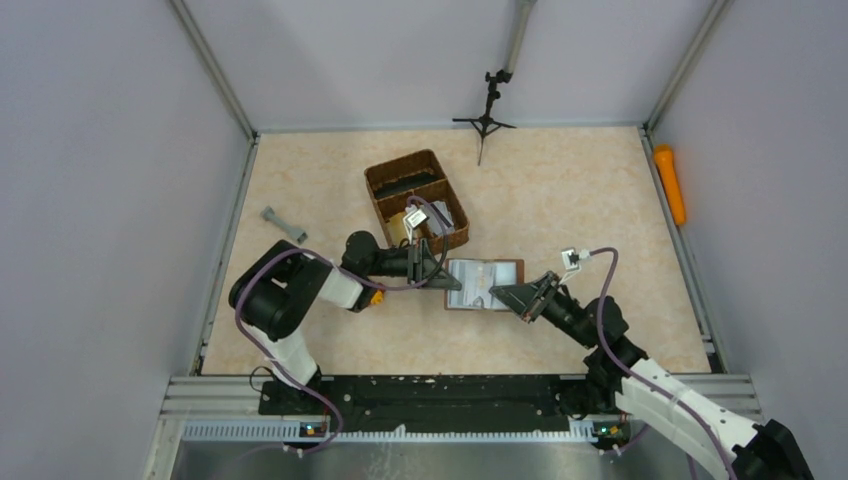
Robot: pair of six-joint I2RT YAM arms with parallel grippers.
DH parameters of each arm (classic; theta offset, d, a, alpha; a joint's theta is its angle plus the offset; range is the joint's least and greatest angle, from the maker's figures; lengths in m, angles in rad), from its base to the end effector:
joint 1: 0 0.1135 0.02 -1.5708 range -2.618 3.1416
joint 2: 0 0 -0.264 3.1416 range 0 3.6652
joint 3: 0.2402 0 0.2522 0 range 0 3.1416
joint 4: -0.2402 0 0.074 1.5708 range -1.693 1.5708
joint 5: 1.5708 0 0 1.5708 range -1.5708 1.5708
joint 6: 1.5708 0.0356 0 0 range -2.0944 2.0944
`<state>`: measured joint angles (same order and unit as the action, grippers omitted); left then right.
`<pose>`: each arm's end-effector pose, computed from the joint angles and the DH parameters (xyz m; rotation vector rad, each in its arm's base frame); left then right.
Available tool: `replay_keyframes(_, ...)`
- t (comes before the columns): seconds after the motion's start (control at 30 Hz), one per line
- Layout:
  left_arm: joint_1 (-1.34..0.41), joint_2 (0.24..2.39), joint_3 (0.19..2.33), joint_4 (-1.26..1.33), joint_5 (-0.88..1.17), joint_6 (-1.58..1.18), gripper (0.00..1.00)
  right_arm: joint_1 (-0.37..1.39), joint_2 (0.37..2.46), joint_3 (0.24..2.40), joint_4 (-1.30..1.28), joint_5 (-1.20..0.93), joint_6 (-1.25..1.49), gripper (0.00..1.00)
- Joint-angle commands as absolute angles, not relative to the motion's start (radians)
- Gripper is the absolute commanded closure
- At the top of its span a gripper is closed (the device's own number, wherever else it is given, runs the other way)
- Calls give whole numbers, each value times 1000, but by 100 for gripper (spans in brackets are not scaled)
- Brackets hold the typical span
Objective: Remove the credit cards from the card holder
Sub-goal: Remove the credit card from the card holder.
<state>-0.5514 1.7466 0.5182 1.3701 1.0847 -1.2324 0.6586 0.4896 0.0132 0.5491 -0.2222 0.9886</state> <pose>0.2345 -0.1812 0.1756 0.5194 1.9013 -2.0648 0.1064 0.0923 0.1865 0.0772 1.6917 1.4541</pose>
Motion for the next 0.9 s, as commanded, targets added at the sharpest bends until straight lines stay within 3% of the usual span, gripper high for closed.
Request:
replay_keyframes(0.0,-545,1755,514,1551,1099,-1304,100,660,496,49,563,-213,973,100)
replay_keyframes(0.37,-536,1686,512,1309,1068,-1145,100,654,422,61,404,-116,968,100)
replay_keyframes(0.7,-531,1666,509,1263,1056,-1120,100,649,399,76,321,-66,962,100)
replay_keyframes(0.87,-531,1674,517,1241,1053,-1120,100,648,509,88,385,-112,965,85)
